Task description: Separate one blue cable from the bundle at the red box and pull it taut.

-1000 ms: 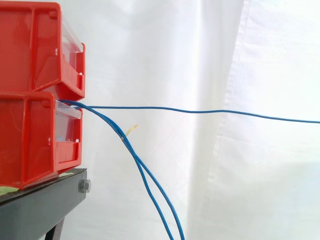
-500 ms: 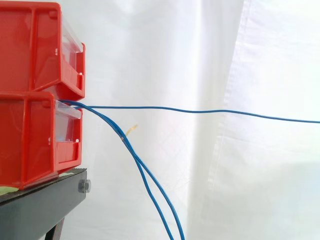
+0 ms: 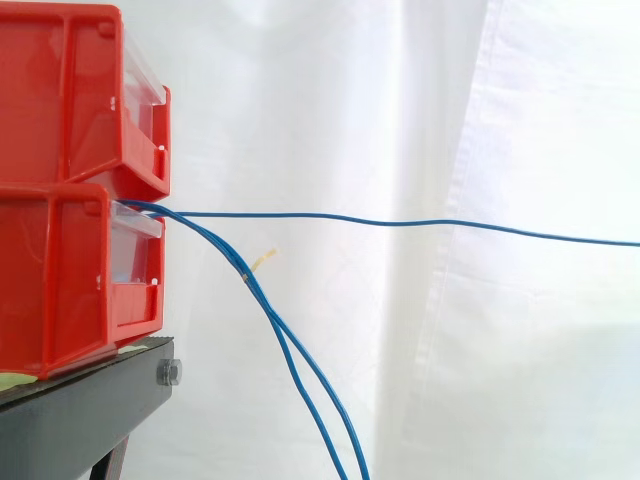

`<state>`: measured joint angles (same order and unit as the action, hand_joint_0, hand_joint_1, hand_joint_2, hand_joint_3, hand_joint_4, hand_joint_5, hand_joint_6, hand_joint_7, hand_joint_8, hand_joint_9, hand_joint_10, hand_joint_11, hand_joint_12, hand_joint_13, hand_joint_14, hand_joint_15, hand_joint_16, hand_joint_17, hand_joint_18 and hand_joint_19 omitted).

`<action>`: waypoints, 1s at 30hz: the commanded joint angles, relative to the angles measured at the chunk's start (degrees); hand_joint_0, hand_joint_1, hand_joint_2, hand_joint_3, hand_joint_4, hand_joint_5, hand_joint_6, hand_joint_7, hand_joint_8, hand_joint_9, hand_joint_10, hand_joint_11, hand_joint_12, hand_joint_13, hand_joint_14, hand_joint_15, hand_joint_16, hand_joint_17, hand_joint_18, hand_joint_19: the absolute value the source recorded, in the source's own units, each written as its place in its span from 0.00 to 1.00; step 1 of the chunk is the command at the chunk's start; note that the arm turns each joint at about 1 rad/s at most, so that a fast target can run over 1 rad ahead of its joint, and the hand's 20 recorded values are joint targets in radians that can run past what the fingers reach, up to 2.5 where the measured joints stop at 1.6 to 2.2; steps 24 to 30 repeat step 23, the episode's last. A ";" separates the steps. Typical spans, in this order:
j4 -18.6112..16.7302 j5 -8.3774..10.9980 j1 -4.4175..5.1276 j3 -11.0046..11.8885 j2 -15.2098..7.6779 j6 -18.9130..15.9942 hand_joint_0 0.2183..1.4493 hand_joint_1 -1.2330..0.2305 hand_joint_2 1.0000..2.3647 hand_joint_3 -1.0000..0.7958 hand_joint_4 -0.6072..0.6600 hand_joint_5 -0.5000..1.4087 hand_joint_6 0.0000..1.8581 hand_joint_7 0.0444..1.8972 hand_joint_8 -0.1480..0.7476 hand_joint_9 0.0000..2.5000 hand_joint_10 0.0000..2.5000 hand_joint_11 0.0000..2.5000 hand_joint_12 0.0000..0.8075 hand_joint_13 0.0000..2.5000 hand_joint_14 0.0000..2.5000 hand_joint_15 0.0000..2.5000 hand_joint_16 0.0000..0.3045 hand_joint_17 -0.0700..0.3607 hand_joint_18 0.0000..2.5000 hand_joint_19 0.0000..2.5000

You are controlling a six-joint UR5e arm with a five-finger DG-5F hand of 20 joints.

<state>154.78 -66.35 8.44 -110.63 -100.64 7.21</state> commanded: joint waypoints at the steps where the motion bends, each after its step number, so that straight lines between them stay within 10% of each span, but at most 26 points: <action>1: 0.00 0.00 0.00 -0.03 0.00 0.00 0.37 0.33 0.01 0.52 0.37 0.18 0.51 0.51 0.45 0.22 1.00 0.42 0.42 0.29 1.00 0.43 0.15 0.40 0.37 0.58; 30: 0.00 0.00 0.00 0.06 0.00 0.00 0.37 0.32 0.01 0.52 0.37 0.18 0.51 0.51 0.45 0.22 1.00 0.42 0.41 0.29 1.00 0.44 0.15 0.40 0.37 0.58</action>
